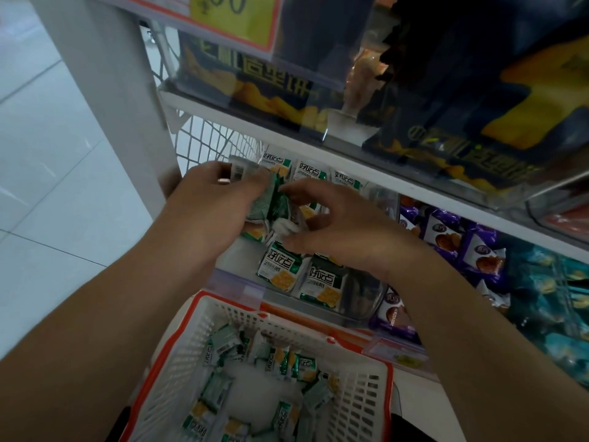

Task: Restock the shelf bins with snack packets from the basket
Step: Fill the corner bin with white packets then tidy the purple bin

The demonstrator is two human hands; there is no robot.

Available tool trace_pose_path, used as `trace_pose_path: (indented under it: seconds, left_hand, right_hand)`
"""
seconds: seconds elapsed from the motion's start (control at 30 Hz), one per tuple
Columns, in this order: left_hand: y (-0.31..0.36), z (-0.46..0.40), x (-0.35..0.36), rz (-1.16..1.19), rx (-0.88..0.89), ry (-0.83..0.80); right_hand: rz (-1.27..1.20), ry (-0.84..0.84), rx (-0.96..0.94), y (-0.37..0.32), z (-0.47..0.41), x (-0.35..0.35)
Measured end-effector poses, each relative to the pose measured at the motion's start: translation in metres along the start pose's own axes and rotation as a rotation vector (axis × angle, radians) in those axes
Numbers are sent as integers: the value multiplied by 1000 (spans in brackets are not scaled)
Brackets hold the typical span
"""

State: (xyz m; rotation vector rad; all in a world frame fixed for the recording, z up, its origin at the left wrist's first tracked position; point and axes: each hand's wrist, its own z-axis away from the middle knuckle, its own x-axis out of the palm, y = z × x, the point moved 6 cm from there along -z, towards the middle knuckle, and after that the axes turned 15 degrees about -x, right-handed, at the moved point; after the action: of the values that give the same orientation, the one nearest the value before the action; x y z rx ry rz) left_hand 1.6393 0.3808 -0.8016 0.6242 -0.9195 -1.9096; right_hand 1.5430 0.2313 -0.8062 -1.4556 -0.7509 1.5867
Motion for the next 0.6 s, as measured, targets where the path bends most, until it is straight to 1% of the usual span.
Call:
trace_pose_path:
  seconds: [0.13, 0.2, 0.27, 0.33, 0.4, 0.53, 0.6]
  left_hand:
    - [14, 9, -6, -396, 234, 223]
    - [20, 13, -5, -485, 336, 275]
    - [22, 17, -4, -543, 411, 301]
    - [23, 17, -2, -581, 434, 299]
    - [23, 15, -2, -581, 413, 273]
    - [23, 10, -4, -573, 396, 228]
    - [23, 9, -3, -577, 399, 218]
  right_hand:
    - [63, 29, 119, 7, -3, 20]
    - [173, 32, 133, 9, -7, 34]
    - [215, 57, 139, 10, -13, 46]
    - [197, 46, 167, 10, -20, 56]
    - [164, -2, 198, 10, -26, 67]
    - [278, -55, 155, 14, -36, 82]
    - [273, -58, 138, 14, -37, 85]
